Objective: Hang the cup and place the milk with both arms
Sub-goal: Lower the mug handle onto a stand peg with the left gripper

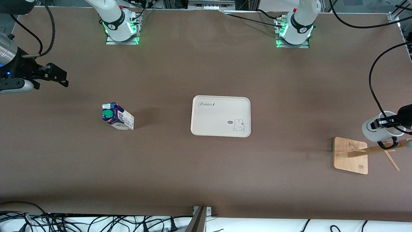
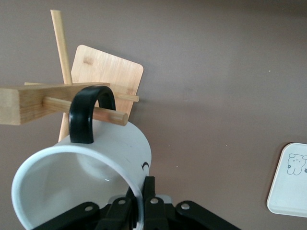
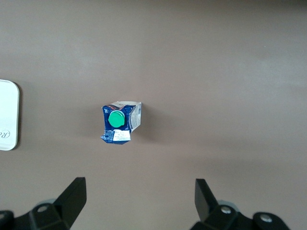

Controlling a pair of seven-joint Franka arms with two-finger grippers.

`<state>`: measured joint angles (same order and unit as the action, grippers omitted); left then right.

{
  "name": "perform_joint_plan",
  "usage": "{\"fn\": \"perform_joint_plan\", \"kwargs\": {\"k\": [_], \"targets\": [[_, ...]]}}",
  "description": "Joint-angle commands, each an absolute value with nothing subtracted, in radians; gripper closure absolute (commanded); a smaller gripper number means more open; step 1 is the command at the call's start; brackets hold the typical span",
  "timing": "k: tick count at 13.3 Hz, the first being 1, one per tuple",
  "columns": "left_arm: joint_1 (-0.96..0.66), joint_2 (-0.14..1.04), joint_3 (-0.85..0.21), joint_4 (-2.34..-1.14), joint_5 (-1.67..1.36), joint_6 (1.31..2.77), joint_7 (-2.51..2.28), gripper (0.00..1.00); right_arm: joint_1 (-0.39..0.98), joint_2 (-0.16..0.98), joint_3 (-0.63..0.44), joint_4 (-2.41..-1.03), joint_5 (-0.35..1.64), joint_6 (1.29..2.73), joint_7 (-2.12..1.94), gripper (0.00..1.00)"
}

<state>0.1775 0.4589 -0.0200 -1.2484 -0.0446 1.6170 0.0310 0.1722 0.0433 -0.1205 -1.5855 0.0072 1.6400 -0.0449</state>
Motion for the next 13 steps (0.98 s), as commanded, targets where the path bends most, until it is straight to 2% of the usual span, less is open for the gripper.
{"fn": "perform_joint_plan", "kwargs": {"k": [1,7,8,9,13], "targets": [[0.212,0.463,-0.026,-1.261,-0.066,1.605,0.112,1.00,0.164,0.040,-0.112,-1.588,0.003,1.641,-0.044,0.00],[0.210,0.468,-0.025,-1.272,-0.049,1.605,0.115,1.00,0.164,0.040,-0.112,-1.586,0.003,1.641,-0.044,0.00],[0.207,0.468,-0.025,-1.272,-0.046,1.603,0.117,0.56,0.164,0.041,-0.112,-1.586,0.003,1.641,-0.044,0.00],[0.212,0.468,-0.028,-1.275,-0.057,1.601,0.100,0.01,0.164,0.040,-0.112,-1.586,0.003,1.641,-0.044,0.00],[0.186,0.454,-0.044,-1.264,-0.040,1.574,0.091,0.00,0.164,0.041,-0.112,-1.586,0.002,1.641,-0.044,0.00]]}}
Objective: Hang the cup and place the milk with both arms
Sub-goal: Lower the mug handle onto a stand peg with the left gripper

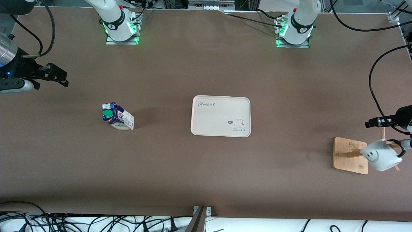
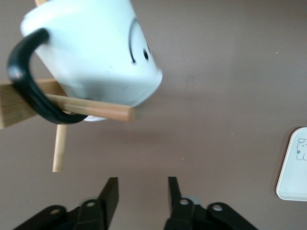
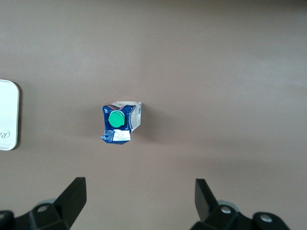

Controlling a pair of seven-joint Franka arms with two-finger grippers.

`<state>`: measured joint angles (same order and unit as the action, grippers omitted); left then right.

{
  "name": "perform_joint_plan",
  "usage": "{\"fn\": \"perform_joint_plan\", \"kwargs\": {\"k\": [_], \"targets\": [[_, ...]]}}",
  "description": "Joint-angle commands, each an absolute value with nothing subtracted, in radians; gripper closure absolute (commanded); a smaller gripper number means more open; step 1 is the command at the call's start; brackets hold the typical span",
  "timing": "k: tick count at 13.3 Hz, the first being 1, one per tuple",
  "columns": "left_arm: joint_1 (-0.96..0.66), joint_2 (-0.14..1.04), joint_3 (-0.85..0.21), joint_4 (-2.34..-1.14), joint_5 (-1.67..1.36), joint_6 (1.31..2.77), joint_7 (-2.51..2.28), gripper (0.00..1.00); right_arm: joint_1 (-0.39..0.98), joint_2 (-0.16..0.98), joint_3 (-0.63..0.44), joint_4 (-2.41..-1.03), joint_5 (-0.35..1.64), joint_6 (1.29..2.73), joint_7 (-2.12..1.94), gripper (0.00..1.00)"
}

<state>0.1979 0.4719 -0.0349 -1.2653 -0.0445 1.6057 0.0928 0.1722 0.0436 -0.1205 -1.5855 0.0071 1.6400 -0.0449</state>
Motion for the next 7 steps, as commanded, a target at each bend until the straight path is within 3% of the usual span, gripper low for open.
{"fn": "perform_joint_plan", "kwargs": {"k": [1,7], "targets": [[0.175,0.446,-0.049,-1.259,-0.041,1.539,0.092,0.00,0.164,0.040,-0.112,-1.586,0.003,1.643,-0.044,0.00],[0.028,0.368,-0.048,-1.261,-0.003,1.508,0.094,0.00,0.166,0.043,-0.112,-1.586,0.003,1.643,-0.043,0.00]]}}
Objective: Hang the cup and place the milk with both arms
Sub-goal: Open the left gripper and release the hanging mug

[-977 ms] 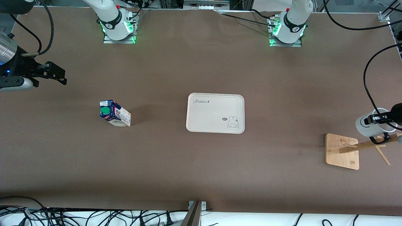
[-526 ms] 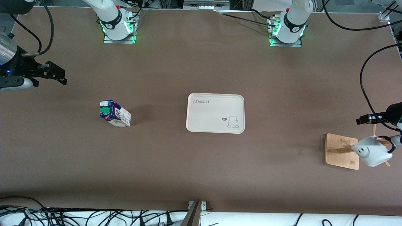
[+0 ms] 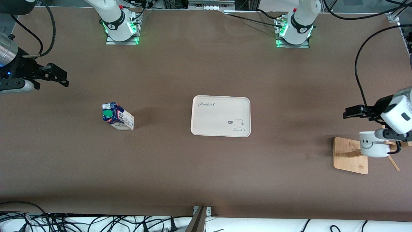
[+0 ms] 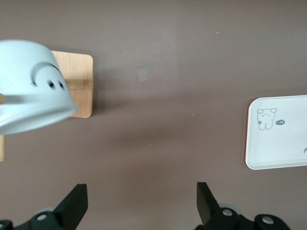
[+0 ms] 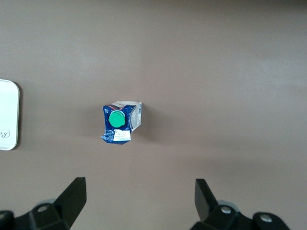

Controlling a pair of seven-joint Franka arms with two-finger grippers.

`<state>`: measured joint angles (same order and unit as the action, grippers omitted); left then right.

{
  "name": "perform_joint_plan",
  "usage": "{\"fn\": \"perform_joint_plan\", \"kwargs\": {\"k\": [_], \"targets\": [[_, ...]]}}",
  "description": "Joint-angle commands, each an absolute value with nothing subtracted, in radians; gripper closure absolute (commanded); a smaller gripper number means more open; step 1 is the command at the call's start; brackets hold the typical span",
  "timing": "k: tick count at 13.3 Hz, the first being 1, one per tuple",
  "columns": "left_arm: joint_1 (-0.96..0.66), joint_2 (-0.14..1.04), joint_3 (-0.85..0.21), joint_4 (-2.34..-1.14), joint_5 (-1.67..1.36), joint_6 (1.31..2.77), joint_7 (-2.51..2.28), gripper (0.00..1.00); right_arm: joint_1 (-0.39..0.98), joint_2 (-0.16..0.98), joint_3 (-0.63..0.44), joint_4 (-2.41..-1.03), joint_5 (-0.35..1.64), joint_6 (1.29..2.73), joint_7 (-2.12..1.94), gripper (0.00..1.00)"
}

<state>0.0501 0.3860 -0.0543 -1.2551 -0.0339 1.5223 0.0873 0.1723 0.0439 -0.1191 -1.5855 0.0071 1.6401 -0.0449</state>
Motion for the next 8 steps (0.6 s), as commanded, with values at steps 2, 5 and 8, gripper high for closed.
{"fn": "perform_joint_plan", "kwargs": {"k": [2,5,8], "targets": [[0.012,0.357,-0.049,-1.261,0.011,1.506,0.094,0.00,0.164,0.043,-0.110,-1.586,0.006,1.643,-0.043,0.00],[-0.002,0.354,-0.048,-1.262,0.011,1.506,0.094,0.00,0.166,0.049,-0.112,-1.586,-0.001,1.644,-0.044,0.00],[-0.009,0.348,-0.048,-1.262,0.011,1.506,0.106,0.00,0.164,0.054,-0.112,-1.586,0.000,1.644,-0.044,0.00]]}}
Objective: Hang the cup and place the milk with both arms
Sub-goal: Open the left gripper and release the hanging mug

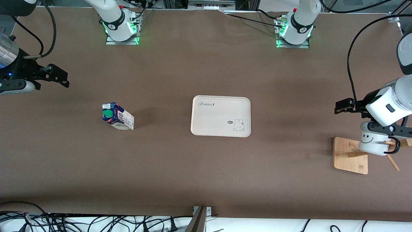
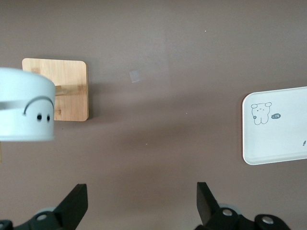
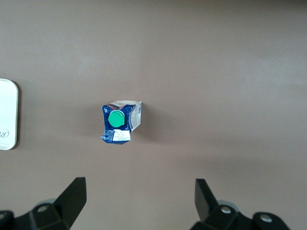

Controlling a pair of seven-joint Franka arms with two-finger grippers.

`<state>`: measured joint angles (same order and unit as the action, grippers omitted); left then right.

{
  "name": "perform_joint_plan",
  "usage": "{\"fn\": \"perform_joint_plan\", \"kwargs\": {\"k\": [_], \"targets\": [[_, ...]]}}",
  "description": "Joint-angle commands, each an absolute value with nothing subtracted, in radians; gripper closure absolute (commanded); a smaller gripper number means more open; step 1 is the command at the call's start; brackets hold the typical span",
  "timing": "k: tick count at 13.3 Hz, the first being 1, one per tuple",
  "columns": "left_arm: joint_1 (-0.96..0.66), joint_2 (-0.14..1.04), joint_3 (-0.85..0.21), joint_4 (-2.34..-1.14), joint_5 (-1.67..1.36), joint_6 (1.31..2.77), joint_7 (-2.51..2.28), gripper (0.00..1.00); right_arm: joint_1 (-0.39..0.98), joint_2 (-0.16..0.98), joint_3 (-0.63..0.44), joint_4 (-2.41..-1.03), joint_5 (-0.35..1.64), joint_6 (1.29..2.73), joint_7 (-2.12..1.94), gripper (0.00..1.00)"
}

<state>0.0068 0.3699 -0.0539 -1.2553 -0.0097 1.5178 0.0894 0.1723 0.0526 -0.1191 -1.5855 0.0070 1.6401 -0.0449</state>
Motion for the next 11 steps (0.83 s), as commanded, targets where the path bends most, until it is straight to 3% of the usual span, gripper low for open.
{"fn": "perform_joint_plan", "kwargs": {"k": [1,8,9,11], "targets": [[-0.009,0.348,-0.048,-1.264,0.009,1.505,0.113,0.00,0.164,0.054,-0.112,-1.586,0.002,1.644,-0.044,0.00],[-0.014,0.325,-0.100,-1.272,0.011,1.463,0.101,0.00,0.164,0.054,-0.110,-1.586,0.012,1.657,-0.043,0.00],[-0.032,0.283,-0.083,-1.322,0.011,1.494,0.110,0.00,0.164,0.054,-0.110,-1.586,0.014,1.657,-0.043,0.00],[-0.048,0.150,-0.031,-1.533,0.015,1.682,0.112,0.00,0.164,0.054,-0.110,-1.586,0.014,1.657,-0.043,0.00]]}}
